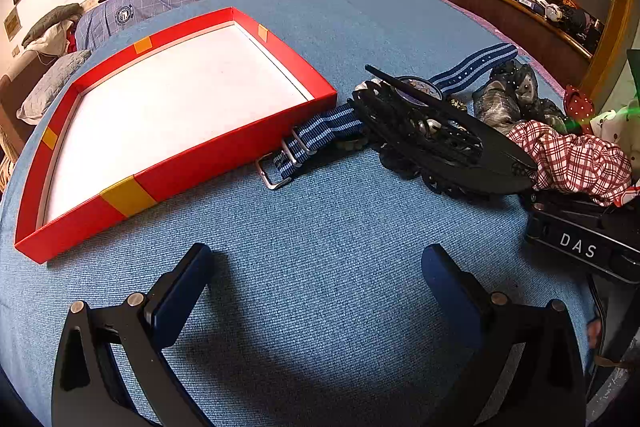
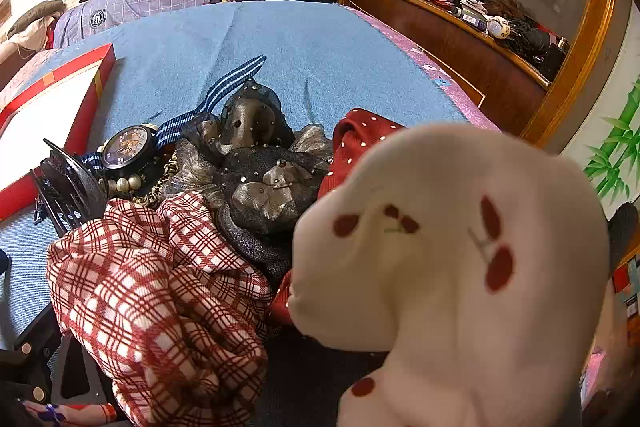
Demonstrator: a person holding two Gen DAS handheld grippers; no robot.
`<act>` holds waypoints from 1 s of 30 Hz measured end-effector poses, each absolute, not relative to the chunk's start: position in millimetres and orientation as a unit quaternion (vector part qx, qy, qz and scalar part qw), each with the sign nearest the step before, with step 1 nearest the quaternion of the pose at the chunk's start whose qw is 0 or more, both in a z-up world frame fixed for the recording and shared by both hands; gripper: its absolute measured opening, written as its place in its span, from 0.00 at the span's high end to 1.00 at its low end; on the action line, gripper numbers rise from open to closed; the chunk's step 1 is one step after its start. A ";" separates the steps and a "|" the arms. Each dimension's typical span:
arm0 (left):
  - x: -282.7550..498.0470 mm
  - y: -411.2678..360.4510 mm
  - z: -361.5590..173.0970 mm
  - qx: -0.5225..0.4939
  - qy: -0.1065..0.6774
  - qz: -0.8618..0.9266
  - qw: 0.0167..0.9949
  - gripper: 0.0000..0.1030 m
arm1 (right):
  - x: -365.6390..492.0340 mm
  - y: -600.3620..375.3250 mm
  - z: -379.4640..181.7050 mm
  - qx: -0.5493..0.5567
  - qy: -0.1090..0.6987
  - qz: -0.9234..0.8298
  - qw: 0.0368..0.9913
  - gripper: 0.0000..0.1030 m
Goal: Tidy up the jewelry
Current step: 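Move the left tool toward the plaid scrunchie in the pile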
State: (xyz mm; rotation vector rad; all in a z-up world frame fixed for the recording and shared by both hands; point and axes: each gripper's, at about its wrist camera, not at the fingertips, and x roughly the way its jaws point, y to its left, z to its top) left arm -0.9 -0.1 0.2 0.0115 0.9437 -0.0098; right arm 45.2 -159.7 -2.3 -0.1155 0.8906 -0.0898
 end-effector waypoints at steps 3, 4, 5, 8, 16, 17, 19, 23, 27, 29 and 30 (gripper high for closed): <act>-0.8 -0.1 0.2 0.005 0.455 -0.005 0.891 0.00 | 45.0 -159.3 -2.2 -0.056 0.430 -0.044 0.900 0.00; -0.9 -0.1 0.2 0.005 0.455 -0.005 0.891 0.00 | 45.2 -159.4 -2.2 -0.056 0.430 -0.044 0.900 0.00; -0.9 -0.1 0.2 0.006 0.455 -0.005 0.891 0.00 | 45.1 -159.4 -2.3 -0.056 0.430 -0.044 0.900 0.00; -0.8 -0.1 0.3 0.006 0.455 -0.003 0.891 0.00 | 44.0 -158.6 -2.4 -0.055 0.432 -0.045 0.899 0.00; -6.9 3.2 3.0 0.005 0.451 -0.032 0.892 0.00 | 29.6 -156.2 2.7 -0.026 0.447 -0.067 0.892 0.01; -11.2 3.3 7.6 0.007 0.439 -0.037 0.898 0.00 | 21.5 -160.1 6.1 -0.013 0.443 -0.061 0.894 0.01; -17.8 -4.5 18.3 0.012 0.409 -0.049 0.911 0.00 | 4.6 -163.0 12.5 -0.009 0.430 -0.056 0.901 0.01; -35.4 -17.2 34.1 0.031 0.371 -0.104 0.923 0.00 | -36.2 -169.9 27.9 -0.032 0.396 -0.064 0.915 0.01; -29.0 -22.2 30.9 0.023 0.389 -0.151 0.908 0.00 | -71.7 -187.8 43.6 -0.032 0.364 -0.089 0.927 0.01; -27.1 -20.9 30.9 0.024 0.389 -0.152 0.908 0.00 | -79.0 -199.9 50.9 -0.022 0.354 -0.092 0.931 0.05; -26.7 -20.4 31.5 0.026 0.386 -0.151 0.910 0.00 | -82.5 -203.6 53.3 -0.017 0.350 -0.096 0.932 0.05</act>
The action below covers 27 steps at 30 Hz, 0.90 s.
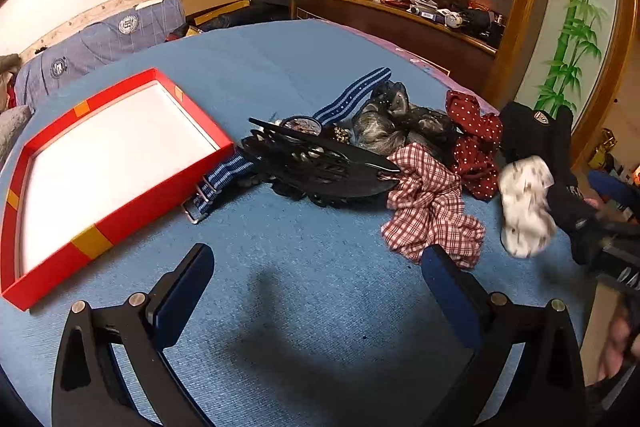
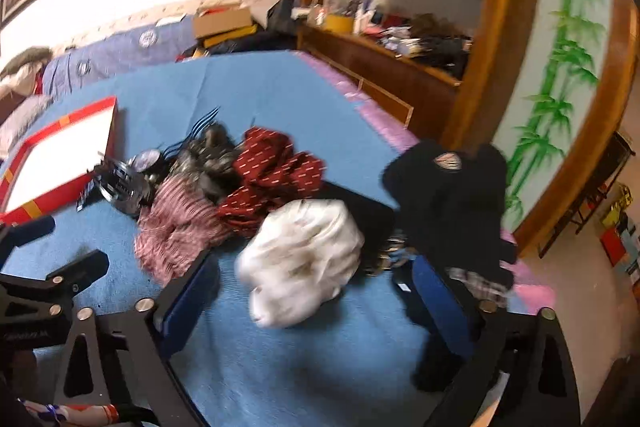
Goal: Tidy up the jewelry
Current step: 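Move the left tool toward the plaid scrunchie in the pile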
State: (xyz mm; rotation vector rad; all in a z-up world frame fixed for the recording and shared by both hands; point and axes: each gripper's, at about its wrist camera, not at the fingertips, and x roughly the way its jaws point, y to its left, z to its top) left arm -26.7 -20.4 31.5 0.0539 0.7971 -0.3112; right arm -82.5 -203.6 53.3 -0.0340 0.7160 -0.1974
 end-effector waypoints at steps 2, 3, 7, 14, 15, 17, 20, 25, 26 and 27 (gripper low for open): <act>-28.3 -21.0 31.6 0.024 0.386 -0.154 0.909 0.00 | -86.2 -214.4 56.9 -0.002 0.347 -0.099 0.933 0.07; -28.4 -21.2 31.2 0.025 0.387 -0.156 0.908 0.00 | -86.8 -218.9 57.8 0.008 0.346 -0.096 0.933 0.09; -32.0 -19.8 32.3 0.017 0.391 -0.169 0.904 0.04 | -83.5 -232.1 57.2 0.055 0.359 -0.076 0.929 0.20; -27.7 -20.5 33.1 0.004 0.407 -0.203 0.890 0.16 | -86.8 -249.5 55.5 0.095 0.367 -0.075 0.922 0.20; -28.5 -23.1 32.2 0.010 0.407 -0.205 0.890 0.16 | -86.2 -248.5 54.3 0.091 0.369 -0.075 0.922 0.20; -29.8 -26.6 31.1 0.017 0.407 -0.208 0.889 0.16 | -85.5 -246.2 51.4 0.092 0.372 -0.072 0.921 0.20; -31.0 -29.5 29.9 0.021 0.407 -0.212 0.888 0.16 | -83.2 -240.4 47.4 0.085 0.379 -0.066 0.919 0.16; -32.7 -33.0 30.6 0.024 0.411 -0.221 0.884 0.16 | -79.5 -233.7 44.2 0.073 0.380 -0.066 0.920 0.12; -33.1 -35.0 31.4 0.027 0.411 -0.222 0.884 0.16 | -78.1 -233.0 42.6 0.072 0.381 -0.064 0.919 0.12; -33.5 -37.5 32.7 0.031 0.411 -0.222 0.884 0.16 | -77.0 -232.9 41.6 0.073 0.382 -0.062 0.919 0.12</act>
